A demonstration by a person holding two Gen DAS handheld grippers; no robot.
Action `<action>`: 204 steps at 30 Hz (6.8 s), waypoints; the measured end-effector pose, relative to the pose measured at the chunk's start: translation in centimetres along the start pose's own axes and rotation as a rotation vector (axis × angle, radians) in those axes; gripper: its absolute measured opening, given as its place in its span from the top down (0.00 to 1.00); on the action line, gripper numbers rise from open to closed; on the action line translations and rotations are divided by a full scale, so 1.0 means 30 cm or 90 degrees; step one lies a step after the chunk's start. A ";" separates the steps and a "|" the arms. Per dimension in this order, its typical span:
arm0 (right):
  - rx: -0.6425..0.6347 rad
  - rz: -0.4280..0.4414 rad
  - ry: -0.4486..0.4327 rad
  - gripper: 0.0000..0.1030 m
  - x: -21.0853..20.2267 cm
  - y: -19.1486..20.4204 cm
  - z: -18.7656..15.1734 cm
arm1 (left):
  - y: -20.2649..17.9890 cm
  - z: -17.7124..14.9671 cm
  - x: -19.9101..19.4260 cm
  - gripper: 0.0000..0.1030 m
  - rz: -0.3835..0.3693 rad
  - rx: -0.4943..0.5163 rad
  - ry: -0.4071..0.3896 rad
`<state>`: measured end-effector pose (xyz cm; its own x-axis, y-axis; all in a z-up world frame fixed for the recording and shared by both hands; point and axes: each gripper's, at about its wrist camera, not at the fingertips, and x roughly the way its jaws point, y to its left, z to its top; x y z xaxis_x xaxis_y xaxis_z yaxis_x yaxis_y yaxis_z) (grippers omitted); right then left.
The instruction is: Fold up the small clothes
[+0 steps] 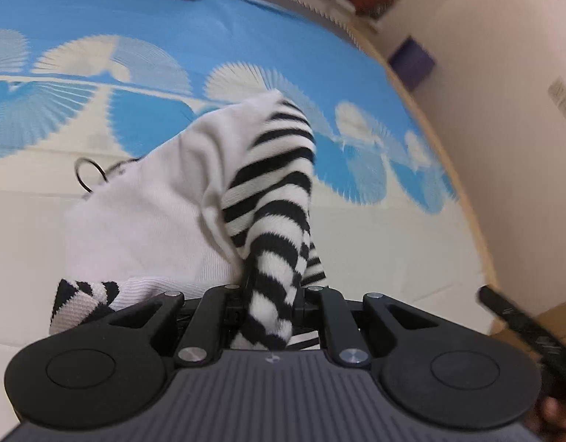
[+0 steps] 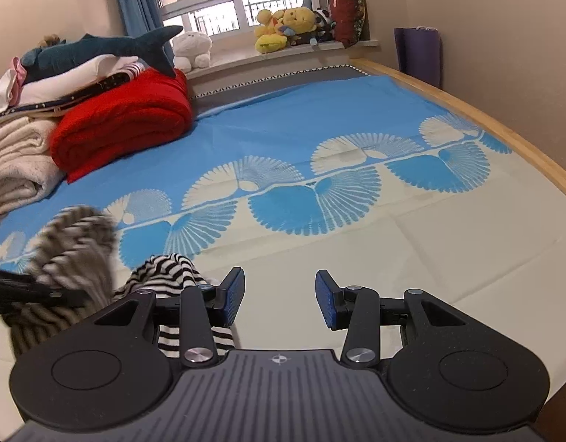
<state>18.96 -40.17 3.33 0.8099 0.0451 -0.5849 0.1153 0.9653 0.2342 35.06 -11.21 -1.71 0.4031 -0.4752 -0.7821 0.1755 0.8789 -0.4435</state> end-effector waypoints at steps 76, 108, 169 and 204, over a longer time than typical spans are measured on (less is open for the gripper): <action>0.081 0.189 0.107 0.70 0.174 -0.036 -0.075 | 0.172 -0.194 -0.119 0.43 0.059 0.257 0.145; 0.207 0.101 0.075 0.70 0.477 0.065 0.013 | 0.286 -0.079 -0.232 0.43 0.060 0.127 0.055; -0.017 0.193 0.142 0.64 0.178 -0.028 -0.053 | 0.280 -0.087 -0.125 0.23 0.012 0.027 0.095; 0.083 0.140 0.244 0.93 0.526 0.064 -0.079 | 0.331 0.073 0.058 0.64 -0.109 -0.070 -0.051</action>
<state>30.61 -36.98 -7.28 0.5547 0.3602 -0.7500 0.0563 0.8831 0.4657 39.47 -3.22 -6.51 0.4469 -0.6082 -0.6560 0.1506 0.7740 -0.6150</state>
